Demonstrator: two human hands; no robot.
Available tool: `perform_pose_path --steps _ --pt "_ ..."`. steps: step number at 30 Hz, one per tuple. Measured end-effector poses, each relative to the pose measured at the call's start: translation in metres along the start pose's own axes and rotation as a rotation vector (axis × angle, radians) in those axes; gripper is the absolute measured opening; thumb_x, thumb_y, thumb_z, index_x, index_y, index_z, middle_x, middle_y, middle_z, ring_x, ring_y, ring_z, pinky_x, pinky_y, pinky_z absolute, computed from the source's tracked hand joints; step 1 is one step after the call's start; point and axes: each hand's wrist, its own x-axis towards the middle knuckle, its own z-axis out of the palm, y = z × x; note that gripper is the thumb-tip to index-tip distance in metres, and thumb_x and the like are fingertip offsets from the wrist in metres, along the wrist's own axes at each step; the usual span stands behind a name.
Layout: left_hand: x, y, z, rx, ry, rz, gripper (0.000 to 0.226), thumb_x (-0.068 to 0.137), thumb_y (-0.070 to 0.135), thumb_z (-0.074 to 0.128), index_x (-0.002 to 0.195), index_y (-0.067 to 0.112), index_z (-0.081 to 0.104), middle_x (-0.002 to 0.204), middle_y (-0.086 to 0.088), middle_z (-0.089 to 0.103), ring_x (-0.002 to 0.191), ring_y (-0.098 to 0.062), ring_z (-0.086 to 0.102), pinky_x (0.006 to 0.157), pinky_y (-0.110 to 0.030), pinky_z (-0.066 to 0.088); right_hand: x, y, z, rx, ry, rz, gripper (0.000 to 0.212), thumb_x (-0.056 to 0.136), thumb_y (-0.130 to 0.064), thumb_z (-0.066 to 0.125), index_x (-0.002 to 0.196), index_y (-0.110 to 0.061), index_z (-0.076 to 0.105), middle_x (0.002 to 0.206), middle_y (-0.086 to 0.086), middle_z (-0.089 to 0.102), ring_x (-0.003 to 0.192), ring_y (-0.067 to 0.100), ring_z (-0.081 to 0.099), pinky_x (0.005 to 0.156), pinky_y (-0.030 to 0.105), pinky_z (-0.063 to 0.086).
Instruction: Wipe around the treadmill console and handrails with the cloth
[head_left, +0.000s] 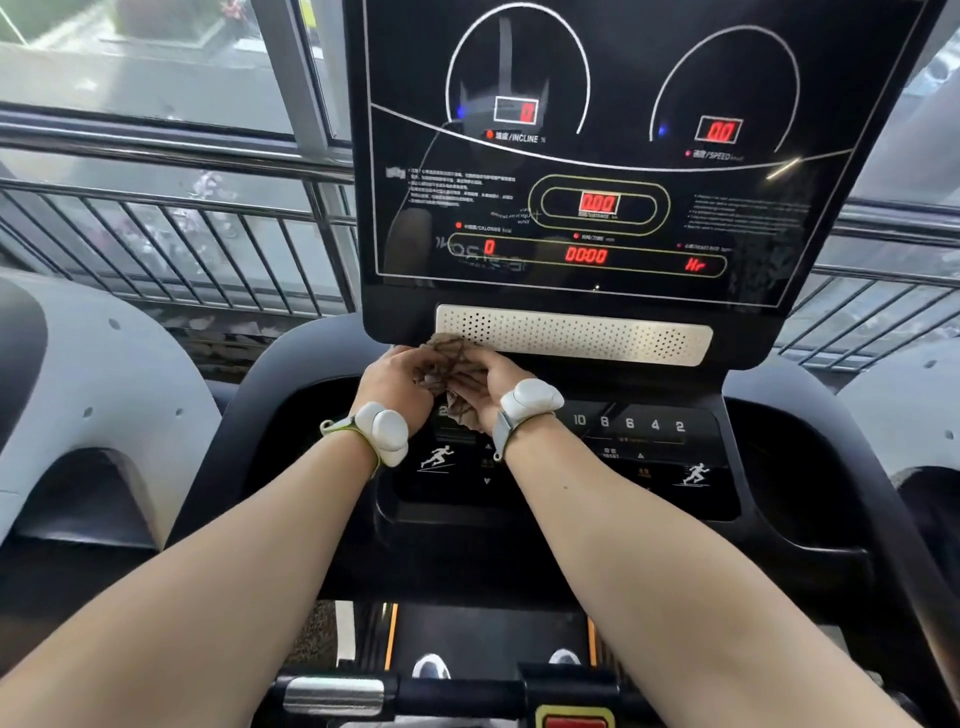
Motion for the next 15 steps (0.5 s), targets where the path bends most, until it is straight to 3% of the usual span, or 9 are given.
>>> perform_pose_path --steps 4,8,12,15 --pt "0.0 0.013 0.009 0.006 -0.016 -0.022 0.031 0.087 0.018 0.072 0.114 0.032 0.076 0.118 0.003 0.07 0.105 -0.022 0.067 0.094 -0.03 0.054 0.002 -0.005 -0.016 -0.025 -0.008 0.005 0.015 0.091 -0.008 0.067 0.08 -0.004 0.076 0.081 0.013 0.076 0.066 0.02 0.075 0.082 0.035 0.063" --pt "-0.001 0.031 0.024 0.001 -0.032 -0.062 0.034 0.088 0.014 0.067 0.114 0.034 0.076 0.119 0.006 0.07 0.108 -0.019 0.066 0.09 -0.021 0.048 0.0 -0.017 -0.037 0.009 -0.039 0.002 0.042 0.095 -0.006 0.061 0.056 -0.008 0.076 0.06 0.007 0.073 0.057 0.016 0.072 0.097 0.041 0.055" --pt "-0.003 0.054 0.041 0.006 -0.053 -0.074 0.035 0.09 0.013 0.065 0.117 0.031 0.075 0.123 0.006 0.069 0.111 -0.019 0.065 0.093 -0.022 0.048 0.0 -0.029 -0.064 0.051 -0.013 -0.002 0.026 0.098 -0.003 0.058 0.074 -0.001 0.069 0.061 0.01 0.072 0.069 0.023 0.07 0.101 0.044 0.056" --pt "-0.005 0.073 0.056 -0.008 -0.073 -0.107 0.039 0.088 0.012 0.063 0.118 0.034 0.075 0.125 0.007 0.07 0.111 -0.018 0.066 0.09 -0.021 0.049 0.002 -0.039 -0.085 0.046 -0.004 -0.004 0.023 0.098 -0.005 0.061 0.077 -0.001 0.067 0.06 0.009 0.072 0.067 0.022 0.069 0.095 0.042 0.058"
